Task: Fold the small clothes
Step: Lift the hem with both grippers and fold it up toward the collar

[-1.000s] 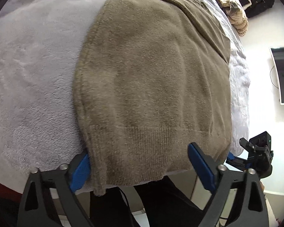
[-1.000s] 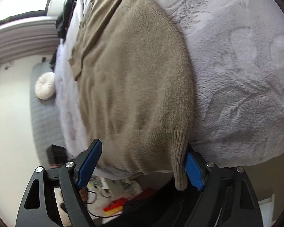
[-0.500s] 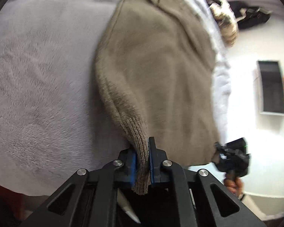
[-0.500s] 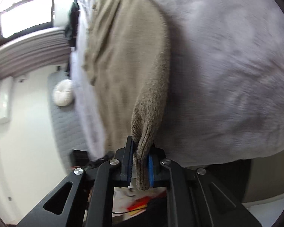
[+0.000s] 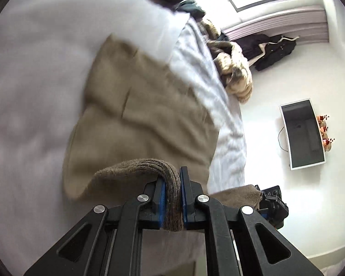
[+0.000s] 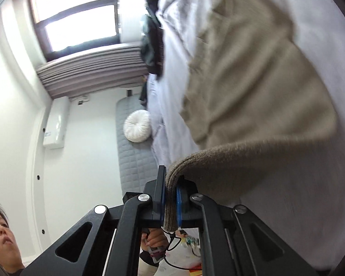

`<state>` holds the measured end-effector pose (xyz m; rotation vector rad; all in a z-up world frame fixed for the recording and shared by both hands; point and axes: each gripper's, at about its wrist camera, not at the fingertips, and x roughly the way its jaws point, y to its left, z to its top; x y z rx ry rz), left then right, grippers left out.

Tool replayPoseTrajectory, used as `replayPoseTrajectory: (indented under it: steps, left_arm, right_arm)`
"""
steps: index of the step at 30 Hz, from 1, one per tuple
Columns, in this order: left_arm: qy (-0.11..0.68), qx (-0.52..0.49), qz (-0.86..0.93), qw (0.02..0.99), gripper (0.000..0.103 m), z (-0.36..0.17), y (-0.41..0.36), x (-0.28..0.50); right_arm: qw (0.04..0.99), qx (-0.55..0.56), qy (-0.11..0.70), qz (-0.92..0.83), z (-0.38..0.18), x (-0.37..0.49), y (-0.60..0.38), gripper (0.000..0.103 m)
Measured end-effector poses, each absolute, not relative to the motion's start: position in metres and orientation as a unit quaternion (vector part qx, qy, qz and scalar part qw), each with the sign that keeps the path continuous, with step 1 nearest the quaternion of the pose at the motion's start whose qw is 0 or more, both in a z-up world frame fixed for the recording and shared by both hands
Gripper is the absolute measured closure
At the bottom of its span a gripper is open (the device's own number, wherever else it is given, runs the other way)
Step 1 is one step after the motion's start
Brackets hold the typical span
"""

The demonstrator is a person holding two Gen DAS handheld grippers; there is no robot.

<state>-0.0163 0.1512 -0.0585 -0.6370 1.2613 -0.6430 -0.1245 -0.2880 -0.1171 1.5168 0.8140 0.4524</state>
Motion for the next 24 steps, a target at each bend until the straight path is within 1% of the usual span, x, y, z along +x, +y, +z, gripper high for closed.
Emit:
replayPoseTrajectory:
  steps: [3,7,10,14,16,19,21,22,23,24]
  left_arm:
    - [0.556,-0.263,-0.293,0.732,0.091,-0.049,0.128,0.03]
    - [0.548,-0.249,-0.286,0.746,0.091,-0.054,0.102,0.088]
    - [0.549,-0.242,-0.263,0.756,0.091,-0.07,0.091,0.126]
    - [0.572,-0.229,-0.202,0.761,0.091,-0.107,0.083,0.17]
    - [0.591,-0.212,-0.168,0.76,0.091,-0.129,0.08,0.184]
    - [0.608,-0.174,-0.137,0.763,0.09,-0.149,0.074,0.191]
    - [0.622,-0.157,-0.12,0.757,0.078,-0.159,0.073,0.194]
    - [0.624,-0.15,-0.108,0.759,0.062,-0.159,0.074,0.195]
    - [0.617,-0.144,-0.096,0.768,0.053,-0.153,0.077,0.195]
    - [0.6,-0.144,-0.092,0.781,0.052,-0.145,0.08,0.195]
  right_arm:
    - [0.637,0.661,0.344,0.197,-0.115,-0.082,-0.307,0.095]
    - [0.646,0.657,0.34,0.189,-0.115,-0.027,-0.337,0.095]
    - [0.652,0.654,0.343,0.17,-0.126,0.012,-0.36,0.095]
    - [0.647,0.657,0.362,0.138,-0.161,0.047,-0.38,0.095]
    - [0.641,0.655,0.384,0.118,-0.182,0.062,-0.382,0.095]
    - [0.628,0.666,0.39,0.098,-0.207,0.073,-0.384,0.095]
    - [0.612,0.686,0.385,0.082,-0.223,0.079,-0.386,0.095]
    - [0.597,0.704,0.378,0.075,-0.231,0.078,-0.387,0.091]
    - [0.584,0.718,0.372,0.071,-0.235,0.077,-0.39,0.091]
    - [0.571,0.734,0.362,0.072,-0.237,0.077,-0.392,0.09]
